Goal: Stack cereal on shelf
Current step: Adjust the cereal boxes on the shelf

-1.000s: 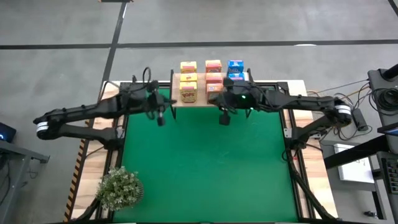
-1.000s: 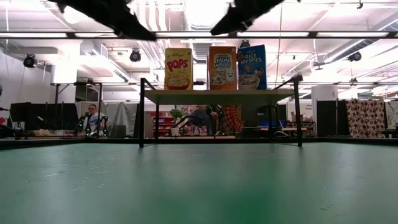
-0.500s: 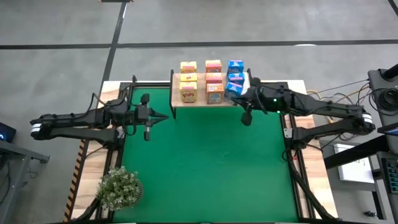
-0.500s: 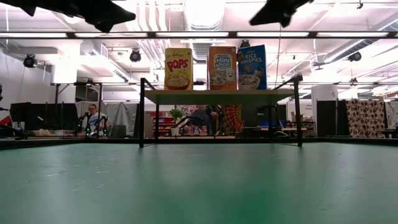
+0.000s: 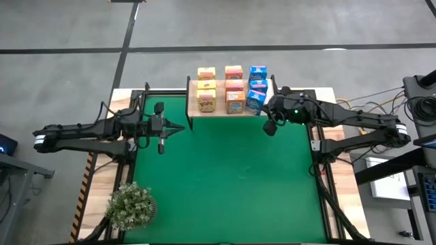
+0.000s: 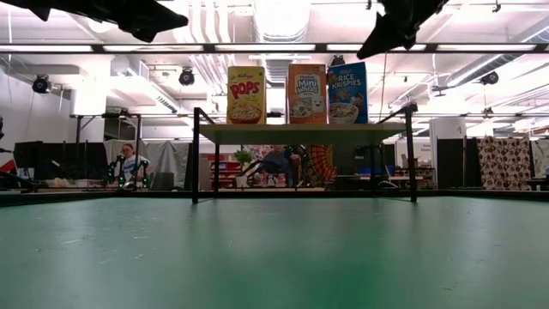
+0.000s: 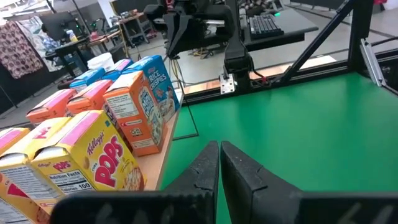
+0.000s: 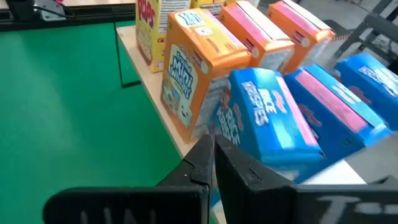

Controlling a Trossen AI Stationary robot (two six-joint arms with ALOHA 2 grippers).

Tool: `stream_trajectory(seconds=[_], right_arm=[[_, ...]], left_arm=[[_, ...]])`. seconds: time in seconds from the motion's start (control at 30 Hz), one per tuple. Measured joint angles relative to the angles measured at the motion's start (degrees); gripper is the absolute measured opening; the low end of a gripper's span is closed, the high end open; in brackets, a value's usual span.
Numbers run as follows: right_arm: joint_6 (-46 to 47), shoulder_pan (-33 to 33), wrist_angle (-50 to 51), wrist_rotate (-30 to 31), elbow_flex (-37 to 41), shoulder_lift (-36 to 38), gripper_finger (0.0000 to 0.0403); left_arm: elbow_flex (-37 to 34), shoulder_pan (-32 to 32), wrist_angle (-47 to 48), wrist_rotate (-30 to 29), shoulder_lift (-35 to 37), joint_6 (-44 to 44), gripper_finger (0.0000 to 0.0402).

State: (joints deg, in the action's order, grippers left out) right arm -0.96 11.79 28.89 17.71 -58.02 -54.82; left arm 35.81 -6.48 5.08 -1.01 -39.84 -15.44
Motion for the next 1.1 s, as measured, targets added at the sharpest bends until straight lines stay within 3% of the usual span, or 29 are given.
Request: stream_trajectory(seconds=[0.37,1.0,1.1], right_arm=[[-2.63,0.33,-4.09,3.15,0.26,-5.43,0.0009],[-2.72,0.42,-1.05,10.82,0.28,-0.85,0.0009],[-2.64,0.41,-0.90,9.76,0.28,-0.73,0.0009]], left_arm=[[0.00,0.02,0.04,0.00,-0.24,-0.07,0.0000],[0.00,0.04,0.04,0.00,-0.26,-0.08,0.0000],[0.00,0.04,0.06,0.02,-0.26,-0.07,0.0000]])
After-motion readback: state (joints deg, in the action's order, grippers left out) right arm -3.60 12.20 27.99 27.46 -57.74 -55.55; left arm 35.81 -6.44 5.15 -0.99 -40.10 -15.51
